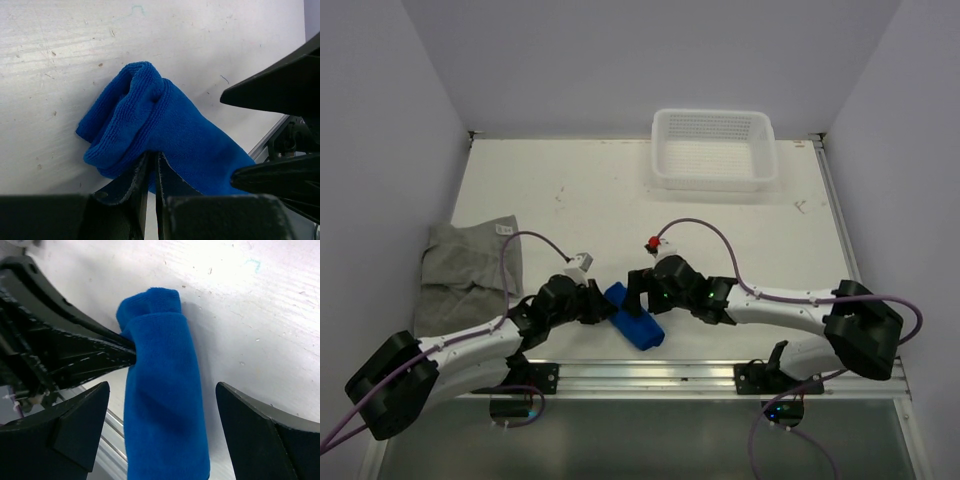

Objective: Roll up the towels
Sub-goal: Place the rolled towel into the container

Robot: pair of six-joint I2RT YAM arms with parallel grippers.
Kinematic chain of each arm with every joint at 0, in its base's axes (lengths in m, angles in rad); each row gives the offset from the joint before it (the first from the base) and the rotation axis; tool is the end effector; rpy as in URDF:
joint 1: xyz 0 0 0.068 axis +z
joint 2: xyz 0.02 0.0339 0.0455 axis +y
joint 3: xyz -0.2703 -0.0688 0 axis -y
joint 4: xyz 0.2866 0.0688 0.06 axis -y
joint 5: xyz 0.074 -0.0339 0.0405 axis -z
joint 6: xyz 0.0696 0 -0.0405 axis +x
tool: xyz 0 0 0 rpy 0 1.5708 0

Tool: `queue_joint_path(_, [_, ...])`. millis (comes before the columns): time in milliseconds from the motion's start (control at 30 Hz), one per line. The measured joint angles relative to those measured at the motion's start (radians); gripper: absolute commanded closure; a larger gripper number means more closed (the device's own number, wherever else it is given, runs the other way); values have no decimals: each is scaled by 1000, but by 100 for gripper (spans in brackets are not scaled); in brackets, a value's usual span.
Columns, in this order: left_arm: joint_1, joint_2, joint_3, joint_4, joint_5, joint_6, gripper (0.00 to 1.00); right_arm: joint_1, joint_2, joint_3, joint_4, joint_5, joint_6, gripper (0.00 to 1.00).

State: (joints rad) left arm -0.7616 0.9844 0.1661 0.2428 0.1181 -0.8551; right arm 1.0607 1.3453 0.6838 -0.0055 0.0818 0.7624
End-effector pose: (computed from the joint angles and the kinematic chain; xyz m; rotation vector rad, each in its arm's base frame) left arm 0.1609 -0.1648 0.0925 -0.0343 2.3392 -1.0140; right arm 0.1686 0.2898 0.1596 -0.3083 2.3709 0.8572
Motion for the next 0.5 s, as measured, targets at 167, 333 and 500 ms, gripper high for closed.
queue_joint_path(167, [0,-22,-19,2,0,-1,87,-8,119,35,-2,-40,-29,8])
queue_joint_path(333, [0,-51,-30,-16,-1,-1,87,-8,189,52,6,-84,-49,11])
queue_joint_path(500, [0,-56,-33,-27,-1,-1,87,-8,208,51,37,-134,-47,15])
